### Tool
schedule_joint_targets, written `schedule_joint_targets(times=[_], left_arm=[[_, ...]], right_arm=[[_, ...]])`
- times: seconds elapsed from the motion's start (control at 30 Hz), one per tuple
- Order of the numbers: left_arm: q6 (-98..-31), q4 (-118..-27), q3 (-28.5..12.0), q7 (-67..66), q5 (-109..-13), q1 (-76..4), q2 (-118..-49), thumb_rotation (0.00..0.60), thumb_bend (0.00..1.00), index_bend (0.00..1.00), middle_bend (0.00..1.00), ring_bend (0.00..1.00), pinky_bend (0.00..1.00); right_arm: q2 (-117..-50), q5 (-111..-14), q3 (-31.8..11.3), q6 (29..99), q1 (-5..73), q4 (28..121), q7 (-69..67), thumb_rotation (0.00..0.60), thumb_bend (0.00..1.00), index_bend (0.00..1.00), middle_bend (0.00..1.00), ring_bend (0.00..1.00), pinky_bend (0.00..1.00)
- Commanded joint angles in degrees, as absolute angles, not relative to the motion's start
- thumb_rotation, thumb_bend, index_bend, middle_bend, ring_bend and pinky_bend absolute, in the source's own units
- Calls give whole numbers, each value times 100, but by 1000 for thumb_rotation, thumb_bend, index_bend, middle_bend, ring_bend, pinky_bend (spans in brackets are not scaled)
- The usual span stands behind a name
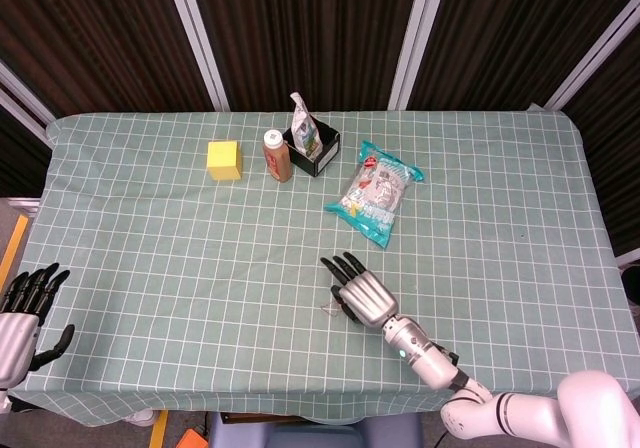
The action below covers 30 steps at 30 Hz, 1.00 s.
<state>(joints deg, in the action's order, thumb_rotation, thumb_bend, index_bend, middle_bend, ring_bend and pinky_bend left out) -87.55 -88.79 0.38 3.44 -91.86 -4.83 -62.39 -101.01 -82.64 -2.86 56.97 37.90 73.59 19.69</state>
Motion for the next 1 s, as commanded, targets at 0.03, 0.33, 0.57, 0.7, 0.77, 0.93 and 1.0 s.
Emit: schedule_joint_targets(times=[0.03, 0.33, 0.57, 0.7, 0.77, 0.93, 1.0], left_arm=[[-8765, -8875, 36, 353, -9188, -478, -6242, 600, 414, 0, 0, 0, 5], [-8793, -8877, 43, 414, -9205, -464, -6214, 600, 413, 0, 0, 0, 6], [-8939, -8816, 3, 365, -9240, -426, -6265, 600, 414, 0, 0, 0, 6], [-8988, -8835, 45, 294, -9336, -405, -6290, 600, 413, 0, 0, 0, 5], [-9027, -8847, 64, 254, -9408, -400, -6296, 600, 414, 0, 0, 0, 5], [-9029, -8918, 143, -56, -9546, -382, -6378, 600, 415, 0, 0, 0, 5], [-9048, -8920, 181, -152, -9624, -370, -6405, 600, 414, 0, 0, 0, 5]], right_arm=[[-10098, -8223, -278, 5712, 3755, 7370, 2051, 600, 549, 499, 88, 0, 0], [-9467, -8533, -189, 6535, 3352, 8150, 2003, 600, 549, 117, 20, 0, 0], [-7676, -8621, 499, 8210, 1948, 9571, 2090, 600, 549, 0, 0, 0, 0], [-7239, -8755, 691, 9495, 1017, 9402, 1400, 600, 543, 0, 0, 0, 0], [-7026, -8844, 779, 9545, 904, 9359, 1279, 600, 497, 0, 0, 0, 0], [-6589, -8948, 798, 9337, 877, 9459, 658, 600, 408, 0, 0, 0, 0], [-6561, -9032, 778, 9331, 858, 9426, 697, 600, 399, 0, 0, 0, 0]])
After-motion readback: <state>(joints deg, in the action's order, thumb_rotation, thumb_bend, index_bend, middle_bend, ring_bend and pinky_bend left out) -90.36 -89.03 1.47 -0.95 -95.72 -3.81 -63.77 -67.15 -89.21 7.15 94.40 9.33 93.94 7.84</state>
